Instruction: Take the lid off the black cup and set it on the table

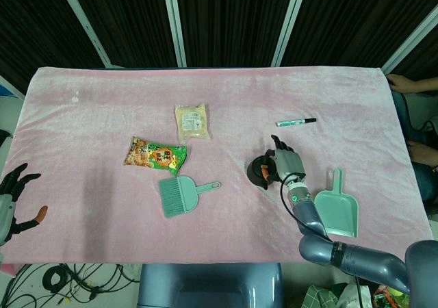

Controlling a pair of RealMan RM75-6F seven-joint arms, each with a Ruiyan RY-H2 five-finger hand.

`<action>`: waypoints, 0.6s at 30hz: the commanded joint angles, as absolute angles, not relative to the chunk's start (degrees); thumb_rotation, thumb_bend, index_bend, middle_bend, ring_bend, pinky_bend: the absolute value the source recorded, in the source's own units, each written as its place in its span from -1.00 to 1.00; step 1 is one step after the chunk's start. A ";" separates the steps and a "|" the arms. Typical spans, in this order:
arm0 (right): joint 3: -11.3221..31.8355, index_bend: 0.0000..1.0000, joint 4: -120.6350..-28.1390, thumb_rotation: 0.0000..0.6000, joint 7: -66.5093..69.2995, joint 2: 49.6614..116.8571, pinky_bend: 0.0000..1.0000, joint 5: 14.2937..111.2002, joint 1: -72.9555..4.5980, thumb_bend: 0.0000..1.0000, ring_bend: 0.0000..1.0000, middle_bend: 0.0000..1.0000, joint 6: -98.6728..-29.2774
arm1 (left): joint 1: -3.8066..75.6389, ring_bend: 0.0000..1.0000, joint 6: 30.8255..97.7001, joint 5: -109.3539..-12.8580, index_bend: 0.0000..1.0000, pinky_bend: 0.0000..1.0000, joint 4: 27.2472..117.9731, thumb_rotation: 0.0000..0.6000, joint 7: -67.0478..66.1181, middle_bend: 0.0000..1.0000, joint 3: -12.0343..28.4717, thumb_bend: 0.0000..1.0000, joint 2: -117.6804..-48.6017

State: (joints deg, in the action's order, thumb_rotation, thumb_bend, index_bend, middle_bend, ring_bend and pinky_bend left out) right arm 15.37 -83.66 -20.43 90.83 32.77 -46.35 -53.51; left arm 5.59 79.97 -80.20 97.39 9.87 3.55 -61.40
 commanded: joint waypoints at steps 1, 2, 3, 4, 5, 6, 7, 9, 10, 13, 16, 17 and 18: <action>15.33 0.14 -83.62 1.00 -20.44 90.81 -0.72 32.81 -46.34 -0.31 -0.83 -1.00 -53.49 | 5.58 -1.00 79.97 -80.20 -0.60 -0.67 97.36 1.00 9.90 -0.96 3.53 -0.32 -61.38; 15.32 0.14 -83.62 1.00 -20.43 90.80 -0.72 32.83 -46.33 -0.31 -0.83 -1.00 -53.49 | 5.58 -1.00 79.96 -80.20 -0.60 -0.67 97.35 1.00 9.93 -0.96 3.53 -0.32 -61.38; 15.34 0.15 -83.64 1.00 -20.39 90.79 -0.72 32.84 -46.32 -0.31 -0.83 -1.00 -53.50 | 5.59 -1.00 79.93 -80.19 -0.60 -0.66 97.35 1.00 9.95 -0.96 3.53 -0.32 -61.38; 15.35 0.15 -83.65 1.00 -20.36 90.79 -0.72 32.84 -46.30 -0.31 -0.83 -1.00 -53.51 | 5.59 -1.00 79.91 -80.18 -0.60 -0.65 97.36 1.00 9.97 -0.96 3.53 -0.32 -61.37; 15.34 0.16 -83.67 1.00 -20.35 90.77 -0.72 32.89 -46.29 -0.31 -0.83 -1.00 -53.54 | 5.59 -1.00 79.85 -80.14 -0.60 -0.65 97.38 1.00 9.98 -0.96 3.51 -0.32 -61.35; 15.31 0.16 -83.73 1.00 -20.35 90.73 -0.72 32.96 -46.27 -0.31 -0.83 -1.00 -53.55 | 5.58 -1.00 79.83 -80.13 -0.60 -0.65 97.38 1.00 9.98 -0.96 3.49 -0.32 -61.31; 15.30 0.16 -83.76 1.00 -20.34 90.71 -0.72 32.99 -46.25 -0.30 -0.83 -1.00 -53.57 | 5.57 -1.00 79.84 -80.15 -0.60 -0.65 97.37 1.00 9.98 -0.96 3.48 -0.32 -61.30; 15.26 0.16 -83.85 1.00 -20.26 90.69 -0.72 33.10 -46.18 -0.31 -0.83 -1.00 -53.61 | 5.54 -1.00 79.93 -80.22 -0.60 -0.65 97.36 1.00 10.01 -0.96 3.48 -0.32 -61.29; 15.22 0.17 -83.84 1.00 -20.24 90.70 -0.72 33.12 -46.17 -0.31 -0.83 -1.00 -53.57 | 5.55 -1.00 79.96 -80.24 -0.60 -0.65 97.37 1.00 10.04 -0.96 3.49 -0.32 -61.30; 15.14 0.17 -83.64 1.00 -20.11 90.84 -0.72 33.09 -46.16 -0.31 -0.83 -1.00 -53.30 | 5.67 -1.00 79.76 -80.25 -0.60 -0.64 97.37 1.00 9.86 -0.96 3.48 -0.32 -61.33; 15.16 0.19 -83.34 1.00 -19.84 90.97 -0.72 33.18 -46.17 -0.31 -0.83 -1.00 -52.97 | 5.74 -1.00 79.61 -80.10 -0.60 -0.64 97.45 1.00 9.72 -0.96 3.51 -0.32 -61.35; 15.18 0.19 -83.26 1.00 -19.72 90.99 -0.72 33.21 -46.16 -0.31 -0.83 -1.00 -52.86 | 5.74 -1.00 79.57 -80.04 -0.60 -0.64 97.51 1.00 9.76 -0.96 3.52 -0.32 -61.33; 15.19 0.19 -83.22 1.00 -19.64 90.99 -0.72 33.20 -46.15 -0.31 -0.83 -1.00 -52.78 | 5.75 -1.00 79.56 -80.03 -0.60 -0.64 97.53 1.00 9.77 -0.96 3.52 -0.32 -61.32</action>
State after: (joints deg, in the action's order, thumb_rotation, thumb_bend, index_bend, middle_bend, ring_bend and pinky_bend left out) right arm 15.18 -83.24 -19.66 90.98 33.20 -46.16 -52.80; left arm 5.74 79.56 -80.03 97.53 9.77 3.52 -61.32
